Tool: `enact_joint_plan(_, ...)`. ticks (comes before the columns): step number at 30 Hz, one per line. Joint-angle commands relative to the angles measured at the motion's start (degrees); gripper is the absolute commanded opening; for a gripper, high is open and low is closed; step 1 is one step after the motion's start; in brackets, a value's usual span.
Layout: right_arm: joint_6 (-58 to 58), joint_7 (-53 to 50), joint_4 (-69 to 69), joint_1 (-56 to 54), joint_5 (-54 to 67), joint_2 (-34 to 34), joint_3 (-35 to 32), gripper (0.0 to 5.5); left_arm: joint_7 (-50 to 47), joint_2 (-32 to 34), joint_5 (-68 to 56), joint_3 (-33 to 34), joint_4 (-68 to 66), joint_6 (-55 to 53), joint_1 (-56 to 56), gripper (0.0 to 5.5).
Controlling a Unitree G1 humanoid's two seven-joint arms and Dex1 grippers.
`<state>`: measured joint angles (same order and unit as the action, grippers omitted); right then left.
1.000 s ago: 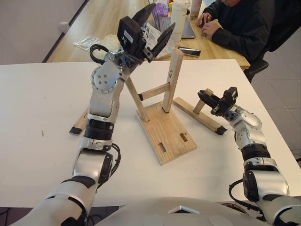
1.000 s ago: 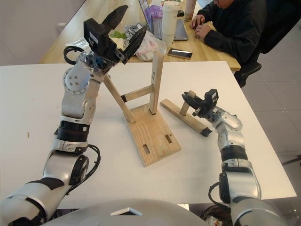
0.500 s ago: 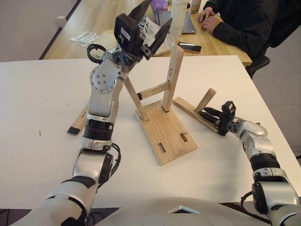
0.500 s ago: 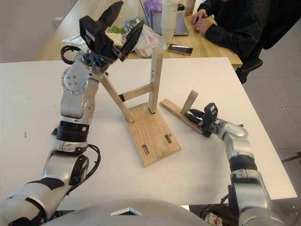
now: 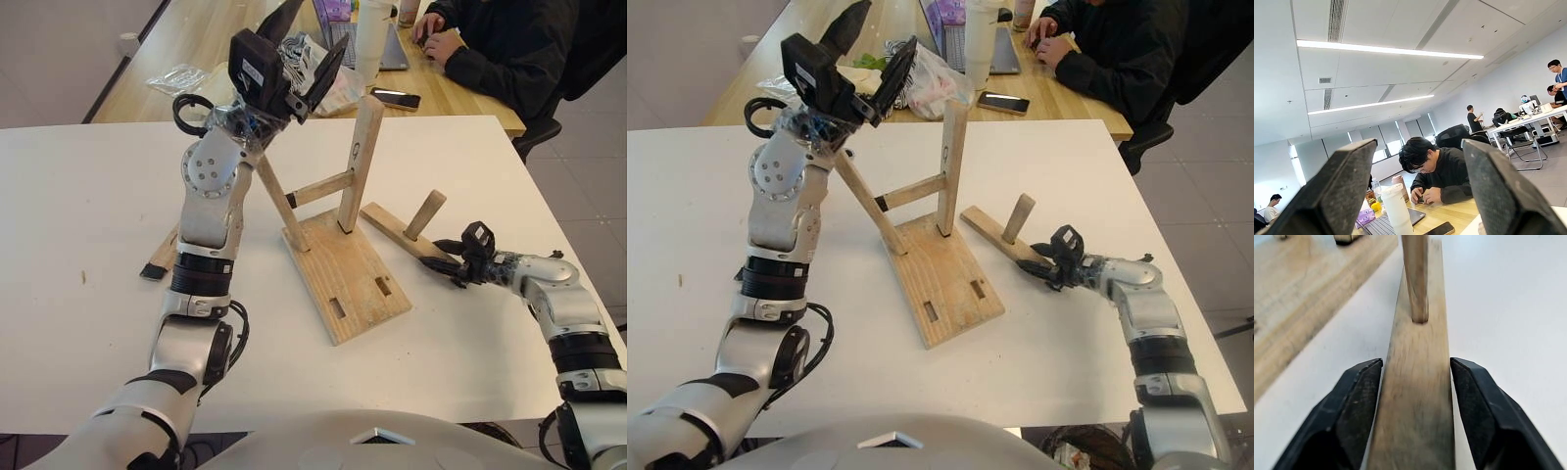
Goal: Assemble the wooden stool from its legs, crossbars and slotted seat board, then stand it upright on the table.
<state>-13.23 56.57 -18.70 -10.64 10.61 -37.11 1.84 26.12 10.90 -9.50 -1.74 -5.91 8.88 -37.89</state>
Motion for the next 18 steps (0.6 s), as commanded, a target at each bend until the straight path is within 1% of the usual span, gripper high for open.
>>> enact_joint_plan(1, 1.27, 0.41, -0.89, -0.20, -2.56, -1.30, 1.78, 2.53, -0.63, 0.02, 0.67, -0.04, 0.50, -0.47, 0.67, 3.19)
enact_joint_plan(4, 0.73, 0.52, -1.32, -0.85, -1.53, -0.57, 0.63, 2.09, -0.78, -0.13, 0.60, 0.02, 0.66, -0.69, 0.75, 3.19)
enact_joint_plan(7, -1.95, 0.15, -0.57, -3.27, 2.88, 0.15, -3.73, 2.02, -1.00, -0.34, -0.58, 0.36, 1.59, -2.86, 1.21, 3.19)
enact_joint_plan(9, -3.09, -1.66, -1.66, -6.10, 5.49, 0.18, -7.67, 2.02, 0.44, -0.79, -4.22, 0.47, 4.49, -6.06, 1.85, 3.19)
enact_joint_plan(12, -5.04, -3.90, -2.40, -11.39, 8.69, -1.66, -13.09, 2.02, 2.57, -1.49, -14.82, 0.89, 11.61, -17.23, 2.61, 3.19)
enact_joint_plan(14, -8.46, -4.35, 1.25, -14.37, 11.88, -2.47, -15.72, 2.02, 2.18, -1.92, -21.76, 1.86, 14.46, -25.45, 2.65, 3.19)
enact_joint_plan(15, -10.64, -4.16, 3.97, -15.74, 13.89, -2.80, -16.70, 2.02, 1.54, -2.40, -26.27, 2.88, 15.22, -30.19, 2.78, 3.32)
enact_joint_plan(18, -19.43, -3.80, 14.54, -18.30, 21.44, -3.38, -18.18, 2.02, -0.12, -3.74, -34.49, 4.98, 13.98, -39.47, 3.73, 3.74)
